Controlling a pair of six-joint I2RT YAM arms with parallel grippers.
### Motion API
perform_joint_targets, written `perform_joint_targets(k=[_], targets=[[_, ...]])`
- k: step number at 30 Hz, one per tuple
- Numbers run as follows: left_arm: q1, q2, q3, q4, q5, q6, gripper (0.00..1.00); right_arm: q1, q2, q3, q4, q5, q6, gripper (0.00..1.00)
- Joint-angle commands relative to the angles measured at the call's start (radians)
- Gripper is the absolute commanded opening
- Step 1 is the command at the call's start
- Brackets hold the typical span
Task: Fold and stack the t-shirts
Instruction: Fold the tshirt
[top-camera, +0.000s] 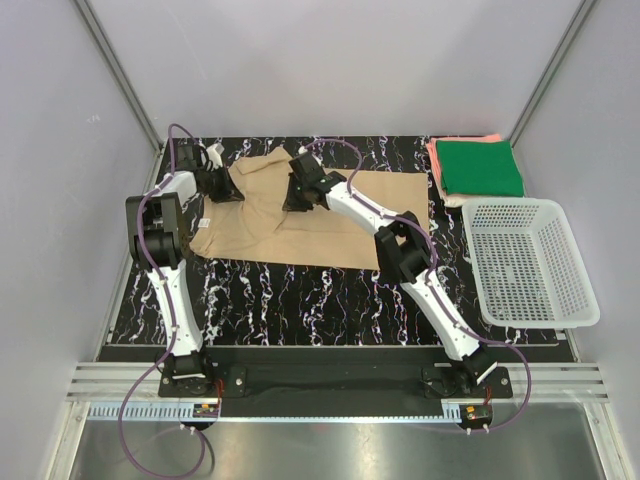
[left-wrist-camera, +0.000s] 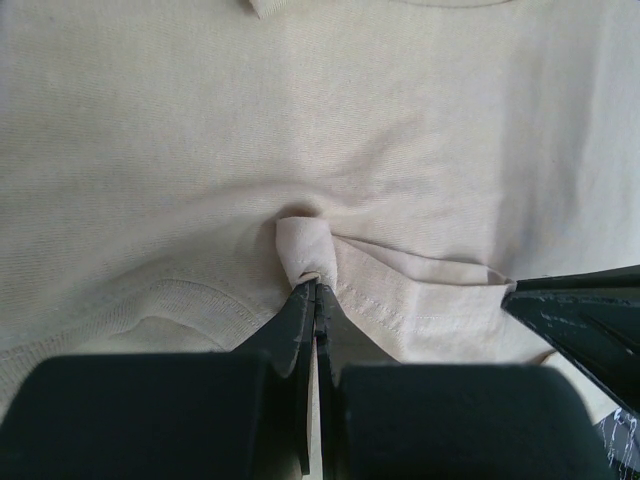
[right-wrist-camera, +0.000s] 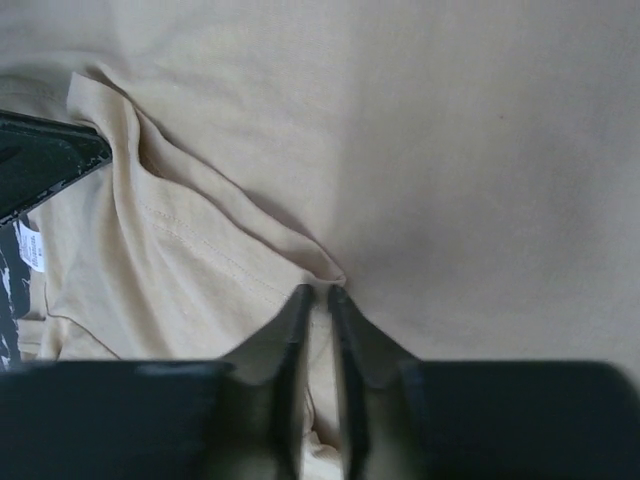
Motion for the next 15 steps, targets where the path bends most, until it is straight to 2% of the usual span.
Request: perform_joint_targets(k=[1,3,15], targets=[[0.004,-0.064,-0.003,0.042,-0.004,0.016,0.0,0.011,0.022,0.067,-0.012,0.036,-0.009,0.15],[0.002,-0.064,-0.002,0.044,-0.006,0.016,0.0,0.011,0.024,0.087,-0.011,0.029,-0.039,0.0],[0.004,-0.113,-0.008,0.048,-0.059,0.015,0.0,0.013,-0.108,0.04,-0.011,0.137,-0.151,0.0]])
